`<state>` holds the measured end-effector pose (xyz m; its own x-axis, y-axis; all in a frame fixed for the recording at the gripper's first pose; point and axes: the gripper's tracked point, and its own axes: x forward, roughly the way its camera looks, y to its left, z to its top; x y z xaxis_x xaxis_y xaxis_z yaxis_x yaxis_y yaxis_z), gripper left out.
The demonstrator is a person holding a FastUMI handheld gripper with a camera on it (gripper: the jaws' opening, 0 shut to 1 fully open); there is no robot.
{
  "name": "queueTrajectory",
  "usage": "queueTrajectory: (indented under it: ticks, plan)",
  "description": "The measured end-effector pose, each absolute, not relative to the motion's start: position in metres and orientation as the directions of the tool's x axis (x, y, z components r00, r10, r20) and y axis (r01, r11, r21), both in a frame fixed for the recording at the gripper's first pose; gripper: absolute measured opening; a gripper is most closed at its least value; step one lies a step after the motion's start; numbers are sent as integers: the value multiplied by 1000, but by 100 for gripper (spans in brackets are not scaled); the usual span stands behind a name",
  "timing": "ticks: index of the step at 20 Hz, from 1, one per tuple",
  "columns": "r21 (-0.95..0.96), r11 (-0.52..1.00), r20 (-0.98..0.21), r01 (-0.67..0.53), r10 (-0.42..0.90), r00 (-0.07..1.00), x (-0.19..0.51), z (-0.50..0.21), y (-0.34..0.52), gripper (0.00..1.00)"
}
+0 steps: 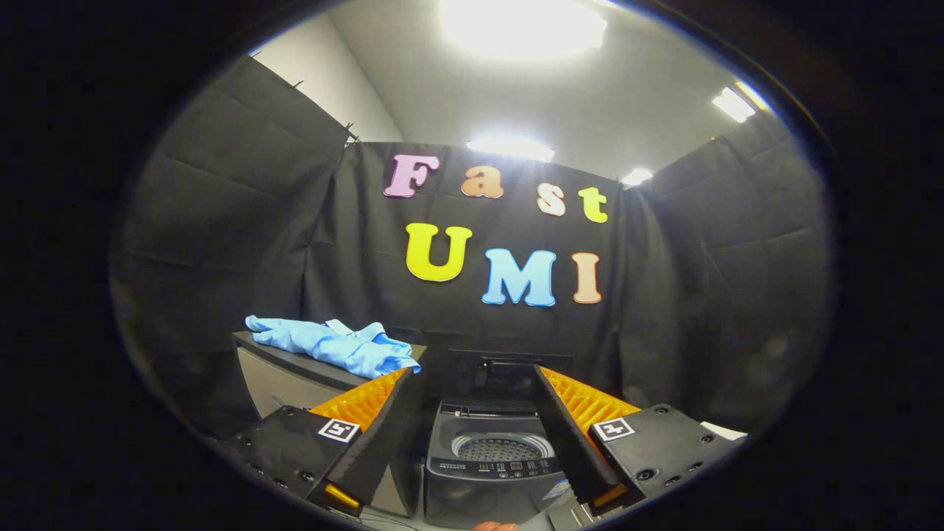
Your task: Put the clothes into the washing machine and then close the washing machine lid.
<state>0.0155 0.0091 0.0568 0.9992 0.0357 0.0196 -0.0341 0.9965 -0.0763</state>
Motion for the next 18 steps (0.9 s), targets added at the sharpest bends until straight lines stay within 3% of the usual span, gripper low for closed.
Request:
queueTrajectory:
  ticks: [7,18]
  plan:
    - [78,983,-49,-166,170,984,49,98,56,98]
    - [-32,946,-158,-324,315,936,111,127,114,98]
